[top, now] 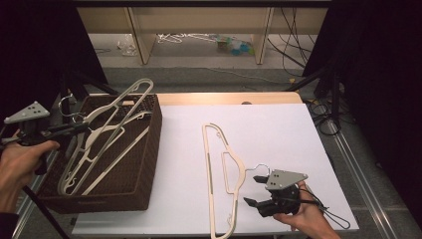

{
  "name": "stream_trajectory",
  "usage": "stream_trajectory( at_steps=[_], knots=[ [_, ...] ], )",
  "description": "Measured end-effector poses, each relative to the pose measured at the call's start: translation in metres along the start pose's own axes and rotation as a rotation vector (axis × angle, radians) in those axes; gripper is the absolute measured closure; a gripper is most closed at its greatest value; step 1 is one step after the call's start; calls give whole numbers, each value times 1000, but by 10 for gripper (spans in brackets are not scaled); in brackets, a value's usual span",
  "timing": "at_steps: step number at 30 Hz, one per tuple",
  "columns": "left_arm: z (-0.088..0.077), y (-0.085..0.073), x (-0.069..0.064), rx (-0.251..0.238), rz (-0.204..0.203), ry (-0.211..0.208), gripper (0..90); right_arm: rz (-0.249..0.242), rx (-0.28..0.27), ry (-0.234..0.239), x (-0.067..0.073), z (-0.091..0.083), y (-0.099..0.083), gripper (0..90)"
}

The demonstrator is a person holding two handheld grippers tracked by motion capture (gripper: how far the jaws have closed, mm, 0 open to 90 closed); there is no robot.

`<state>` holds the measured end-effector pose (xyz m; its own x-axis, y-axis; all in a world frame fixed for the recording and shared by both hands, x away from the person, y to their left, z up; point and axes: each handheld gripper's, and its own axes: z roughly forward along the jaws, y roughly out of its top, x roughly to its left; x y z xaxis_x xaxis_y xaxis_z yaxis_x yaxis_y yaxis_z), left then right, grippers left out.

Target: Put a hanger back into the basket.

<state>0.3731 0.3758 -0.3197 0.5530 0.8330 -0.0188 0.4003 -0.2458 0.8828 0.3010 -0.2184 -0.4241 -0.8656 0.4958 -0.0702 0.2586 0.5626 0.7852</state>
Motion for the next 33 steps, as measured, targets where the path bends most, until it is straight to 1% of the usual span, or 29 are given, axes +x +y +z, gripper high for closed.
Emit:
stream_trajectory(
  at_steps=[1, 2, 4, 7, 8, 11, 14, 15, 16, 17, 18, 19, 20, 21, 22, 23, 24, 25, 26, 27, 28, 29, 30, 31, 32, 33],
  knots=[
    [1, -3, 0, 5, -17, 2, 856, 0, 0, -1, 0, 0, 0, 297],
    [2, -5, 1, 11, -9, -3, 857, 0, -2, -2, 0, 0, 0, 297],
    [3, -9, 2, 28, -8, 0, 857, 3, -1, 1, 0, 0, 0, 297],
    [6, -14, 5, 27, -6, 2, 856, 2, 10, 3, -1, -1, 0, 297],
    [7, -15, 4, 38, -10, 6, 857, 0, 10, 4, -1, -1, 0, 297],
    [9, -18, 5, 56, 0, 3, 856, 1, 9, 0, -1, 0, 0, 297],
    [13, -21, 4, 71, -12, 5, 856, 0, 10, 5, -1, -1, 0, 297],
    [15, -22, 6, 70, 0, -3, 856, 0, 9, 1, -1, 0, -1, 297],
    [17, -23, 6, 77, -1, 0, 856, -2, 14, 6, -1, 0, -1, 297],
    [19, -24, 7, 80, 8, -5, 856, -3, 12, 6, -1, 0, 0, 297],
    [21, -25, 7, 86, 1, -5, 856, -2, 12, 8, -1, 0, 0, 297],
    [24, -27, 8, 78, 2, -12, 856, -2, 12, 9, -1, 0, 0, 297],
    [25, -27, 9, 81, 11, -16, 856, -4, 11, 9, -1, -1, 0, 297],
    [27, -26, 11, 89, 25, -19, 856, -2, 6, 8, 0, 0, 0, 297],
    [29, -26, 10, 103, 19, -12, 856, -3, 14, 9, 0, -1, 0, 297],
    [30, -26, 11, 114, 34, -15, 856, -4, 13, 8, -1, 0, 0, 297],
    [33, -26, 8, 110, -1, -6, 856, -6, 13, 9, -1, 0, 0, 297],
    [35, -25, 10, 118, 35, -7, 856, -5, 14, 9, -1, 0, 0, 297],
    [36, -26, 10, 121, 21, -5, 856, -3, 15, 10, -1, 0, -1, 297],
    [39, -26, 11, 132, 25, -1, 856, -3, 17, 11, -1, 0, -1, 297],
    [40, -26, 13, 139, 38, -6, 856, -5, 18, 8, -1, 0, -1, 297],
    [42, -26, 16, 143, 61, -3, 855, -7, 16, 8, -1, 0, -1, 297],
    [45, -28, 14, 140, 13, 2, 855, -8, 16, 8, -1, 0, 0, 297],
    [48, -29, 13, 140, -6, 9, 855, -4, 18, 11, 0, 0, -1, 297],
    [50, -30, 13, 139, -17, 11, 855, -6, 13, 11, 0, 1, -1, 297],
    [52, -31, 15, 158, 4, 3, 855, -8, 21, 12, -1, 0, -1, 297]
  ],
)
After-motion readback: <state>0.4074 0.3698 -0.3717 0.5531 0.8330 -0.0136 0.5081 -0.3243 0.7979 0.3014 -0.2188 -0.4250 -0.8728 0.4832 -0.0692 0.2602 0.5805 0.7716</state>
